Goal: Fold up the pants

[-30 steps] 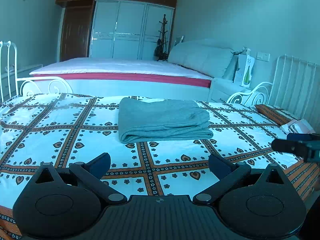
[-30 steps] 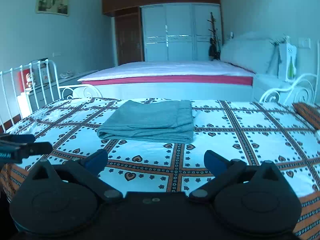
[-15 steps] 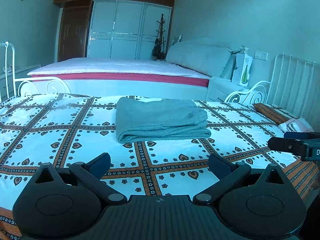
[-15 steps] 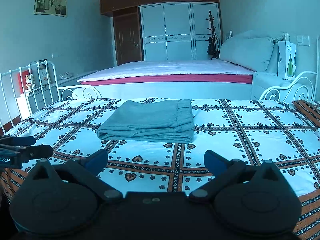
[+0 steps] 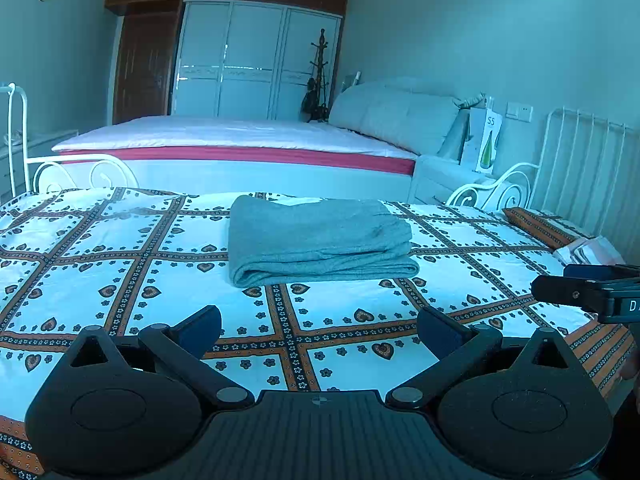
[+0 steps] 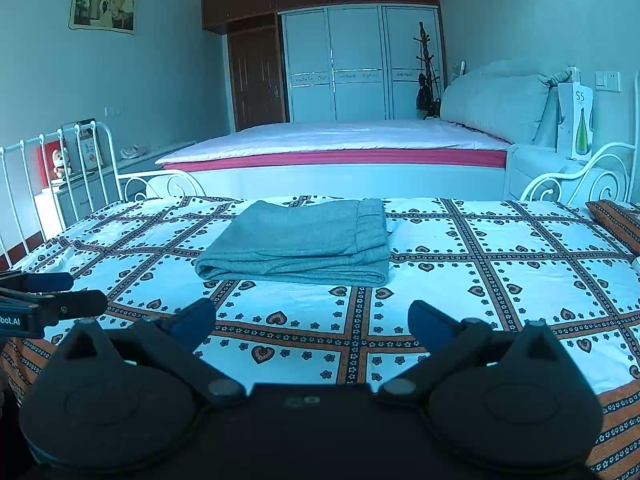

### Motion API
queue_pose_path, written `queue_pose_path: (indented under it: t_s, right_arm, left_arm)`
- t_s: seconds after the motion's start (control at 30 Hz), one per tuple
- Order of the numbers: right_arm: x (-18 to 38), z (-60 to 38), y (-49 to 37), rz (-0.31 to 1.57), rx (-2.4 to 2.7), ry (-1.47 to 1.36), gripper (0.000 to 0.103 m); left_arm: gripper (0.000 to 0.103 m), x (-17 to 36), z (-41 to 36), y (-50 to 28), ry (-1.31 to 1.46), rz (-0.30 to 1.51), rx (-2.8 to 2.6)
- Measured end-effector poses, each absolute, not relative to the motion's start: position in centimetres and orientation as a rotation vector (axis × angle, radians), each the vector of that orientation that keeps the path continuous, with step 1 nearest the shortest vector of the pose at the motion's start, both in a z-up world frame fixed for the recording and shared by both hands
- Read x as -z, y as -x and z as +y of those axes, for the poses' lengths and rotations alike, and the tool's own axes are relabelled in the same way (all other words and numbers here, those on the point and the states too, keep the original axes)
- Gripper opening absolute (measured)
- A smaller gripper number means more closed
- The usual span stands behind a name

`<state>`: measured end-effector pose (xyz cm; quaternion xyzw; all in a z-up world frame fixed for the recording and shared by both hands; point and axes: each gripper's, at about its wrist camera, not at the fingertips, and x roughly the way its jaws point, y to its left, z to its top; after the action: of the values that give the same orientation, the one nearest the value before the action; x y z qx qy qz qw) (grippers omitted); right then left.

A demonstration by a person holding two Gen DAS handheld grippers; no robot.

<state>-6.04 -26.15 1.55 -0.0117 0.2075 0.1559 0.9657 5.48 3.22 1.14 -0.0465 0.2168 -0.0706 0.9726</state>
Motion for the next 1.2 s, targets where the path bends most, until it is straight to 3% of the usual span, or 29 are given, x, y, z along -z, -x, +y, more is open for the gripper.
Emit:
queue_pose_path:
  t_s: [1.2]
  right_arm:
    - [-1.66,-25.98,6.06,0.413,-0.326,0.016,0.097]
  left_arm:
    - [0.103,-1.2,3.03,-5.43,0.087,0.436,0.153]
